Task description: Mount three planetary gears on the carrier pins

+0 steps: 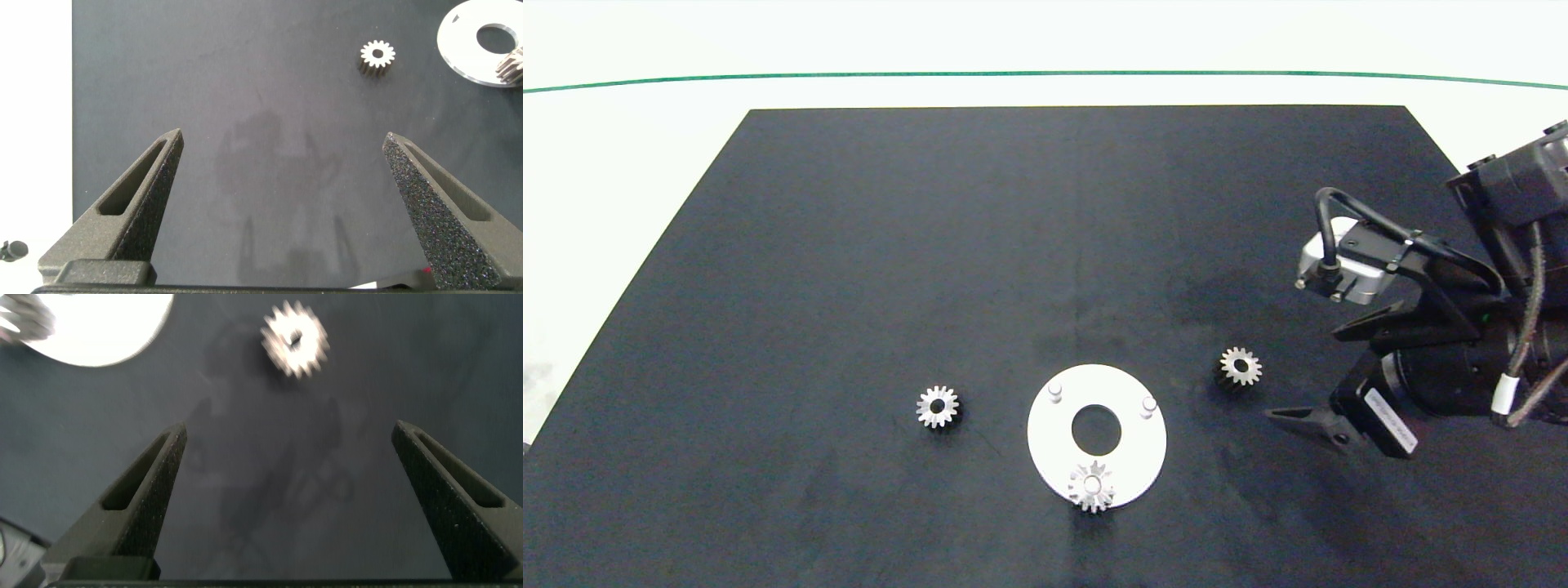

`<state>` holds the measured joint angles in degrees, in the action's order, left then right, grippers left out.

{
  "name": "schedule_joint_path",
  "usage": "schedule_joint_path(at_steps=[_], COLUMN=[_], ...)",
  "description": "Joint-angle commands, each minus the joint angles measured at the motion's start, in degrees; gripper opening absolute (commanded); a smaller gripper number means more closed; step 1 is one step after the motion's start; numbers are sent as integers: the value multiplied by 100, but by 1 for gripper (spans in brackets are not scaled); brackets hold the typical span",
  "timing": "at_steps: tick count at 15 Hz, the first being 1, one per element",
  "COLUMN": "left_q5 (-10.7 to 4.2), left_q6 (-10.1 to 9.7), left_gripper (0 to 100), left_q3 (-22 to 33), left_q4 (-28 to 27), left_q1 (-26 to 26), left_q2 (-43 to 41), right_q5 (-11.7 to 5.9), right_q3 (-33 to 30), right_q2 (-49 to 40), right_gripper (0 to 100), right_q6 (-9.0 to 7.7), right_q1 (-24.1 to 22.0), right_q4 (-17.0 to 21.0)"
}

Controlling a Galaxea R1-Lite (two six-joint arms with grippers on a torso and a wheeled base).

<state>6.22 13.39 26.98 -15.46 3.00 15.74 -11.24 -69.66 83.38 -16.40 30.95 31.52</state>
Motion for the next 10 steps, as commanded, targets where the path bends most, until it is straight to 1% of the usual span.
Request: schedule_joint_path(at_steps=[1,2,3,4,6,7,8,10], left_q5=[2,2,2,2,11,2,2,2], left_q6=[6,6,6,6,6,6,6,-3], left_gripper=[100,100,100,100,100,100,100,100], left_q3=[0,-8,-8,-8,0,0,0,0], left_q4=[-10,-10,-19,-19,-10,-19,-19,-10], left_q1=[-10,-10,-10,-10,-10,-10,-10,-10], left_q2=[-9,-18,-53,-62,-71,-80,-88,-88], right_q5=[122,184,289,307,307,298,289,298], right_q3=[242,418,690,831,1068,1209,1288,1393], right_q2=[-252,-332,-393,-402,-367,-323,-270,-129], right_gripper=[100,100,100,100,100,100,100,100], right_q6=[14,75,102,110,137,163,198,207], right_q1=[-415,-415,-415,-415,-415,-432,-432,-432], right_q4=[108,99,20,-120,-569,-894,-1140,-1368])
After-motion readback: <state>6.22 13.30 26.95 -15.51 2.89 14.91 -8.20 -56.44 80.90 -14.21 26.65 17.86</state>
